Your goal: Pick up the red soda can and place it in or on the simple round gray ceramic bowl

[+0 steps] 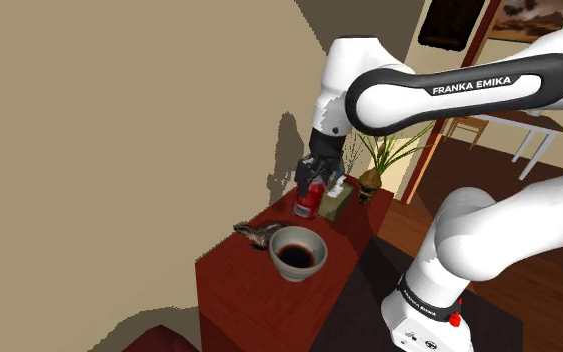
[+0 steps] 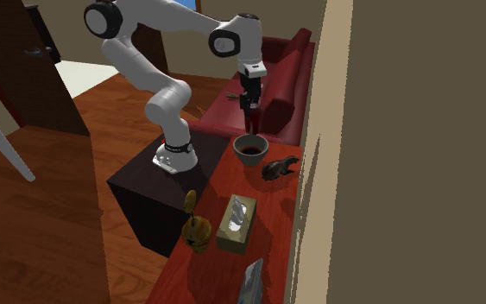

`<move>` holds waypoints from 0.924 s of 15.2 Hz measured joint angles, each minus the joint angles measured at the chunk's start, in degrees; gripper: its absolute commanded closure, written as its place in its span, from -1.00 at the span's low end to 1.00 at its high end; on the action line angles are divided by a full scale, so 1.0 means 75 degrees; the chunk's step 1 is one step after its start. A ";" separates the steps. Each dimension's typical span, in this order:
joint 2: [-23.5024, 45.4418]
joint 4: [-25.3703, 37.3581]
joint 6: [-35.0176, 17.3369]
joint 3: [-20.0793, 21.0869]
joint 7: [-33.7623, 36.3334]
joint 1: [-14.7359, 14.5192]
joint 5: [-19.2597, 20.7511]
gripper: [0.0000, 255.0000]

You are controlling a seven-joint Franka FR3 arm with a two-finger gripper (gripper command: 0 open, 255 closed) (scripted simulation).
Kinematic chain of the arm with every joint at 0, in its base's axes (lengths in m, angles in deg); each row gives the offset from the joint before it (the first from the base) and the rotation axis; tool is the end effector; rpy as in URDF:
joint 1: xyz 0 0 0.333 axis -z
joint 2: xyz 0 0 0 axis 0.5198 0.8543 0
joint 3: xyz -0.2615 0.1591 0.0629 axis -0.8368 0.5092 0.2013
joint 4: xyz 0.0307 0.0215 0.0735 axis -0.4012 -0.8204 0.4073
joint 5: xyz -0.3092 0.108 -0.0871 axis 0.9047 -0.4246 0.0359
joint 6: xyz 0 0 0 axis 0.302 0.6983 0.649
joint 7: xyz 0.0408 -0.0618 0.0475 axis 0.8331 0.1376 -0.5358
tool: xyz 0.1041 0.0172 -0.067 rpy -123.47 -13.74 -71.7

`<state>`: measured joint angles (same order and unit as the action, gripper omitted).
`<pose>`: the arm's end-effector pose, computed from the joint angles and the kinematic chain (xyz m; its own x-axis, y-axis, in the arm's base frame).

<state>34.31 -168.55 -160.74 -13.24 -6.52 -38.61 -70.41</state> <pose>0.2598 0.0986 0.4595 0.9960 -0.0579 0.0687 -0.0595 -0.9980 0.0219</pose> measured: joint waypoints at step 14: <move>0.0114 -0.1058 -0.1162 0.0506 0.0401 -0.0307 -0.0405 1.00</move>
<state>35.16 -176.49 -169.45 -9.45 -3.52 -40.91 -73.45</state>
